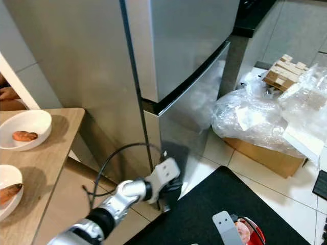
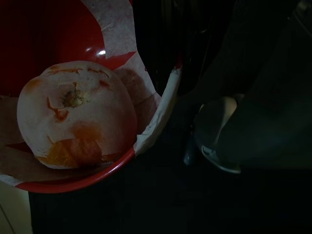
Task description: Restocking fridge
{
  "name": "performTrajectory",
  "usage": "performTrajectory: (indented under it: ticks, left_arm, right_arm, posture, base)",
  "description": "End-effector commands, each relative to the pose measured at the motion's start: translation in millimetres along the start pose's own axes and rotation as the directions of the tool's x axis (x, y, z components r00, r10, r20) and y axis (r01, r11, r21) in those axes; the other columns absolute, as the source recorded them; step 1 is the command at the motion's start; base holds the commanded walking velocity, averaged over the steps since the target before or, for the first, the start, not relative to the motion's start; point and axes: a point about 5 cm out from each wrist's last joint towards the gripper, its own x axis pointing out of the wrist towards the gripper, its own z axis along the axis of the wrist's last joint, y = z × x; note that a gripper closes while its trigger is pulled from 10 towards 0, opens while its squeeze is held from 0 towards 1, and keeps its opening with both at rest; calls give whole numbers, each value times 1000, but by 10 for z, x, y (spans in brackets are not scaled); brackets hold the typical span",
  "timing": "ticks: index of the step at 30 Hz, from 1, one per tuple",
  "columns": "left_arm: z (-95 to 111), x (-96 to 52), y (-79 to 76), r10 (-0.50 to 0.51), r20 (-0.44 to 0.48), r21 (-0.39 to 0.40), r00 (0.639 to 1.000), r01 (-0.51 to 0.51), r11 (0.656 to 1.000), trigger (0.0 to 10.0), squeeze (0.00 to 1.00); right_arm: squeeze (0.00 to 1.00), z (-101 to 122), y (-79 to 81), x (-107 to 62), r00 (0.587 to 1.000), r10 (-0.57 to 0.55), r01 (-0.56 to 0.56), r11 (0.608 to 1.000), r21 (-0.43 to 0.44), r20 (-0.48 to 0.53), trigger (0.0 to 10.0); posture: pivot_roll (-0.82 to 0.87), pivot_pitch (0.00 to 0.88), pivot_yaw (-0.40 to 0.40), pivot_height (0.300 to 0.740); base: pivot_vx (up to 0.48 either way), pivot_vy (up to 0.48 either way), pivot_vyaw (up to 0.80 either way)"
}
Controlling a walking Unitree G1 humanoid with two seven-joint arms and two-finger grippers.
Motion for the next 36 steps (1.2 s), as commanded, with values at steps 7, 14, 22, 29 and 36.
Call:
performTrajectory:
  ticks: [7,14,22,29,36]
  left_arm:
    - [-287,-317,418,320,-142,-97,937,-335,937,10000,0]
    - [-172,-415,595,474,-51,-186,879,-475,860,10000,0]
    - [6,-396,578,546,95,-344,832,-488,803,10000,0]
    - [197,-330,480,492,229,-399,840,-380,835,10000,0]
    - [363,-335,567,536,290,-417,793,-399,817,10000,0]
  right_arm:
    - [0,26,-27,-1,1000,-4,4,1000,-8,13,10000]
    - [0,72,-44,4,1000,6,-6,999,-32,22,10000]
    - [0,93,-100,-1,1000,13,-12,997,-74,18,10000]
    - [0,136,-139,1,1000,13,-11,996,-92,23,10000]
    - [0,133,-86,8,999,18,-16,997,-80,27,10000]
  posture:
    - [-193,104,-4,700]
    - [-189,105,-45,700]
    - [-180,108,-83,700]
    - [-178,112,-89,700]
    - [-178,114,-66,700]
  base:
    - [0,0,0]
    - [0,0,0]
    - [0,0,0]
    - [0,0,0]
    - [0,0,0]
